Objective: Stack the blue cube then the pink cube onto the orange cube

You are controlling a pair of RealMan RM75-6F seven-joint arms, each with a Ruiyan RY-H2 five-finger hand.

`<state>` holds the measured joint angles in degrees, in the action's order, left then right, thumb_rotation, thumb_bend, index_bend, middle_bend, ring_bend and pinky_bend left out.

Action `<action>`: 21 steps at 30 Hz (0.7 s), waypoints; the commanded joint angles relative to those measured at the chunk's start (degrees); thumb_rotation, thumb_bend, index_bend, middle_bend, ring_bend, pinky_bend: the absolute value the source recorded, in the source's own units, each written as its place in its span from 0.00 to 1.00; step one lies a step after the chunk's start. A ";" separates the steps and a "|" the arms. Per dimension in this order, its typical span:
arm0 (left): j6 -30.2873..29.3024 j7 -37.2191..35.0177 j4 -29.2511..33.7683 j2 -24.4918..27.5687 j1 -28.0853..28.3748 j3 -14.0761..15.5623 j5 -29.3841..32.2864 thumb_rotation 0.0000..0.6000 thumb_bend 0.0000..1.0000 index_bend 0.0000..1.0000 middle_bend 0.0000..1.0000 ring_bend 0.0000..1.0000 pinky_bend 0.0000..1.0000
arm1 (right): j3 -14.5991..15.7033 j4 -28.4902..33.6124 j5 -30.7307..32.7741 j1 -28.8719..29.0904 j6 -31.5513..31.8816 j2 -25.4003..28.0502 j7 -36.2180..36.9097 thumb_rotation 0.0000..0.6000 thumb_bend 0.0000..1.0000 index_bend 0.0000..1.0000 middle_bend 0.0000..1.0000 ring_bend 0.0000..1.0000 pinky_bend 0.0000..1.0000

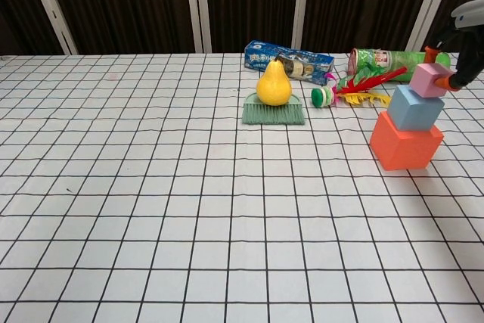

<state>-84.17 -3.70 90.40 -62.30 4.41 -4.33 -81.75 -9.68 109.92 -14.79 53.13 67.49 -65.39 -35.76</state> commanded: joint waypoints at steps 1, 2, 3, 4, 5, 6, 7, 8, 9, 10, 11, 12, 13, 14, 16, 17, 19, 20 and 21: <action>0.04 -0.01 0.00 0.00 0.00 -0.01 0.07 1.00 0.59 0.19 0.07 0.00 0.00 | -0.06 0.08 -0.04 -0.20 -0.04 0.07 -0.03 1.00 0.51 0.61 1.00 1.00 0.93; 0.07 0.00 -0.01 0.00 0.02 -0.03 0.10 1.00 0.59 0.19 0.07 0.00 0.00 | -0.11 0.07 -0.06 -0.32 -0.06 0.08 0.02 1.00 0.51 0.61 1.00 1.00 0.93; 0.10 0.01 -0.02 -0.01 0.05 -0.04 0.12 1.00 0.59 0.19 0.07 0.00 0.00 | -0.12 0.07 -0.10 -0.43 -0.11 0.06 0.07 1.00 0.51 0.61 1.00 1.00 0.93; 0.17 0.04 -0.03 -0.01 0.08 -0.04 0.15 1.00 0.59 0.19 0.07 0.00 0.00 | -0.12 0.03 -0.12 -0.57 -0.25 0.04 0.15 1.00 0.51 0.61 1.00 1.00 0.93; 0.22 0.05 -0.03 -0.02 0.10 -0.03 0.16 1.00 0.59 0.19 0.07 0.00 0.00 | -0.12 -0.01 -0.15 -0.66 -0.33 0.02 0.18 1.00 0.51 0.61 1.00 1.00 0.93; 0.06 1.85 1.67 -0.48 1.05 0.15 -2.04 1.00 0.59 0.19 0.07 0.00 0.00 | -0.13 -0.11 -0.22 -0.76 -0.38 -0.02 0.19 1.00 0.51 0.61 1.00 1.00 0.93; 0.10 1.90 0.27 0.06 0.62 -0.07 -0.68 1.00 0.59 0.19 0.07 0.00 0.00 | -0.13 -0.18 -0.27 -0.82 -0.42 -0.07 0.19 1.00 0.51 0.61 1.00 1.00 0.93; 0.45 1.19 -0.47 0.06 0.71 -0.06 -0.53 1.00 0.58 0.19 0.07 0.00 0.00 | -0.16 -0.29 -0.35 -0.91 -0.53 -0.18 0.24 1.00 0.51 0.61 1.00 1.00 0.93; 0.45 0.75 -1.01 -0.06 0.46 0.18 -0.46 1.00 0.58 0.19 0.07 0.00 0.00 | -0.19 -0.35 -0.41 -0.96 -0.61 -0.24 0.26 1.00 0.51 0.61 1.00 1.00 0.93; 0.04 0.19 -1.31 -0.23 0.23 0.29 -0.71 1.00 0.58 0.19 0.07 0.00 0.00 | -0.24 -0.42 -0.50 -1.01 -0.70 -0.29 0.26 1.00 0.51 0.61 1.00 1.00 0.93; -0.09 0.00 -1.38 -0.30 0.17 0.31 -0.80 1.00 0.59 0.19 0.07 0.00 0.00 | -0.29 -0.49 -0.54 -1.03 -0.75 -0.34 0.27 1.00 0.51 0.61 1.00 1.00 0.93; -0.17 -0.12 -1.31 -0.38 0.16 0.27 -0.78 1.00 0.59 0.19 0.07 0.00 0.00 | -0.37 -0.63 -0.60 -1.08 -0.77 -0.44 0.30 1.00 0.51 0.61 1.00 1.00 0.93; -0.12 -0.09 -1.14 -0.38 0.19 0.19 -0.63 1.00 0.59 0.19 0.07 0.00 0.00 | -0.49 -0.78 -0.60 -1.09 -0.86 -0.53 0.32 1.00 0.51 0.61 1.00 1.00 0.93; -0.05 -0.04 -0.88 -0.39 0.17 0.11 -0.35 1.00 0.58 0.19 0.07 0.00 0.00 | -0.58 -0.98 -0.56 -1.10 -0.97 -0.62 0.31 1.00 0.51 0.61 1.00 1.00 0.93; 0.07 0.17 -0.58 -0.32 0.17 0.03 -0.02 1.00 0.58 0.19 0.07 0.00 0.00 | -0.69 -1.28 -0.48 -1.14 -1.19 -0.73 0.20 1.00 0.51 0.61 1.00 1.00 0.93; 0.13 0.25 -0.44 -0.28 0.18 0.02 0.08 1.00 0.58 0.19 0.07 0.00 0.00 | -0.74 -1.48 -0.46 -1.18 -1.31 -0.86 0.19 1.00 0.51 0.61 1.00 1.00 0.93; 0.17 0.35 -0.32 -0.25 0.19 0.01 0.14 1.00 0.59 0.19 0.07 0.00 0.00 | -0.78 -1.72 -0.41 -1.23 -1.45 -1.01 0.15 1.00 0.51 0.61 1.00 1.00 0.93; 0.19 0.40 -0.27 -0.24 0.19 0.01 0.18 1.00 0.59 0.19 0.07 0.00 0.00 | -0.80 -1.86 -0.36 -1.26 -1.60 -1.08 0.11 1.00 0.51 0.61 1.00 1.00 0.93; 0.20 0.43 -0.24 -0.23 0.19 0.01 0.20 1.00 0.59 0.19 0.07 0.00 0.00 | -0.81 -1.94 -0.34 -1.28 -1.67 -1.12 0.11 1.00 0.51 0.61 1.00 1.00 0.93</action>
<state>-83.97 -3.28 90.16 -62.53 4.60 -4.32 -81.56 -10.48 108.04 -15.16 51.88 65.88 -66.48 -35.64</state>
